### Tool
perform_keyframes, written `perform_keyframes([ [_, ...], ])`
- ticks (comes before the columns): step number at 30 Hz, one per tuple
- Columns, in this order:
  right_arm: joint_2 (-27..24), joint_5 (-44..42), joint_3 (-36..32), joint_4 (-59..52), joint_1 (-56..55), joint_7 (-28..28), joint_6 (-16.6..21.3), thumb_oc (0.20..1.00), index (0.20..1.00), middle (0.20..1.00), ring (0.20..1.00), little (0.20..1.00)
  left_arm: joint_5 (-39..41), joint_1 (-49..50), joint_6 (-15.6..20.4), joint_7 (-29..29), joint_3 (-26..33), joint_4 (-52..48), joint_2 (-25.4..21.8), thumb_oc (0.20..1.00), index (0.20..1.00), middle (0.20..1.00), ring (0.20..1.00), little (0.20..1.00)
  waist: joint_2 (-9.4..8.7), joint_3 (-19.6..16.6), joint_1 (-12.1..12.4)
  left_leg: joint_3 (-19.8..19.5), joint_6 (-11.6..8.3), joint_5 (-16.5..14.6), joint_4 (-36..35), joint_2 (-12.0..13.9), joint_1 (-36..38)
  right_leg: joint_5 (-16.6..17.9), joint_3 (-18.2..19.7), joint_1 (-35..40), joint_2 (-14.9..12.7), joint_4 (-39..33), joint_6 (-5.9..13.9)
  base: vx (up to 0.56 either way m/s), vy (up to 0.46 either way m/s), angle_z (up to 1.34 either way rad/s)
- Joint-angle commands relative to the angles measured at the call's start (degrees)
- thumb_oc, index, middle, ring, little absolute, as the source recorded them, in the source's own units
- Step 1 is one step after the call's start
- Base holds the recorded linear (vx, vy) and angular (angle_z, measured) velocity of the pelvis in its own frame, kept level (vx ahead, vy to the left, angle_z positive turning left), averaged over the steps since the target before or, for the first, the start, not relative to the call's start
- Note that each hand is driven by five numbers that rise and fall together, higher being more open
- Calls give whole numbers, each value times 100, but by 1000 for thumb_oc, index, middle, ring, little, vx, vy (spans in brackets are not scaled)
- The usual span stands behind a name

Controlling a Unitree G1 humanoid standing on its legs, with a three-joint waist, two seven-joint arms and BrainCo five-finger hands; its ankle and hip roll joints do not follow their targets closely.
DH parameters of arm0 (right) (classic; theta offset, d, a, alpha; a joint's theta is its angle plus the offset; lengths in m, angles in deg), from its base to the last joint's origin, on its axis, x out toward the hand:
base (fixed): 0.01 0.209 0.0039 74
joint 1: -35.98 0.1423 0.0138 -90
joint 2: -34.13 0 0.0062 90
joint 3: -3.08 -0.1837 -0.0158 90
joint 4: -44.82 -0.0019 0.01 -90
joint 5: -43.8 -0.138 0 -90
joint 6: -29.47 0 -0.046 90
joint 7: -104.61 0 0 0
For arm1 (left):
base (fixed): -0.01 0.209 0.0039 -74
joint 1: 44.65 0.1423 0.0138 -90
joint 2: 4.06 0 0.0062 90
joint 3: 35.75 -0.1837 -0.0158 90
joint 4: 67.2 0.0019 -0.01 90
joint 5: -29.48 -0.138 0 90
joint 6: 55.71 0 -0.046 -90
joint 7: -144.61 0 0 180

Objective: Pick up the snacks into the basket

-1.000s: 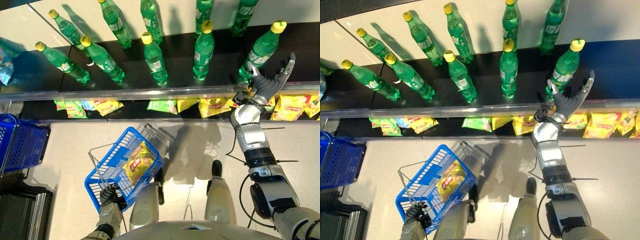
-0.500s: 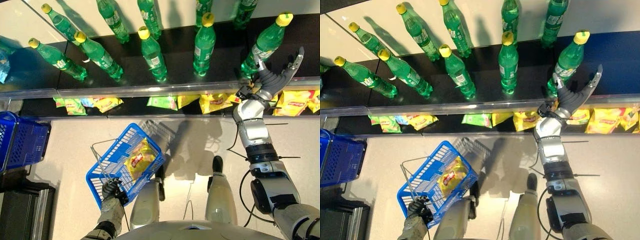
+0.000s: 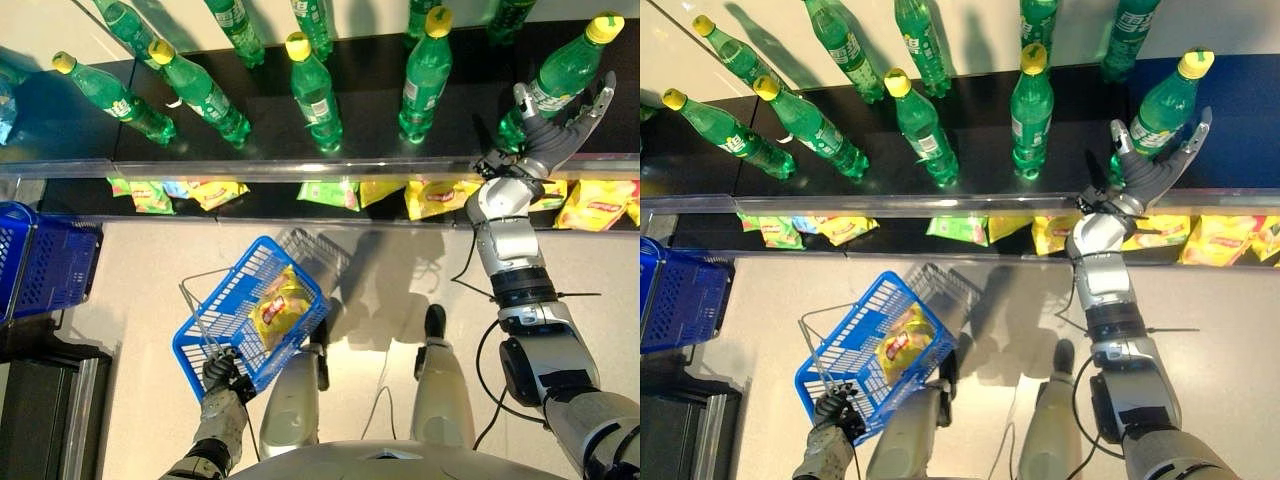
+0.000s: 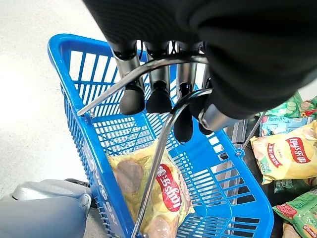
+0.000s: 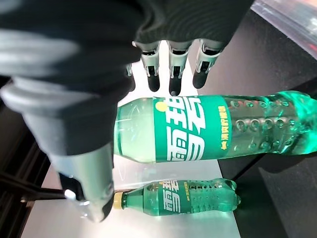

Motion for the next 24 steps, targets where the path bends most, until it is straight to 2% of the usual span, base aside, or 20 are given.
perform_keyframes([
  [1,-266,-60,-91,-2,505,-14,394,1000,1000,1000,1000,1000,253,206,214,-172,46,-26,-552,200,200,200,200,200,-157,-42,96,-81,342,-69,327,-182,-155,149,187,94,152,70,-65,0,0,0],
  [14,-520,-235,-188,323,864,-103,423,1000,1000,1000,1000,1000,263,261,194,-157,56,-4,-597,200,200,200,200,200,-82,-29,141,-115,336,-35,293,-200,-208,147,185,51,156,64,-71,0,0,0],
  [24,-669,-367,-13,663,1364,-50,451,1000,1000,1000,1000,1000,311,258,211,-104,27,-151,-661,200,200,200,200,200,-84,8,186,-124,333,3,293,-209,-279,179,164,7,163,47,-81,0,0,0],
])
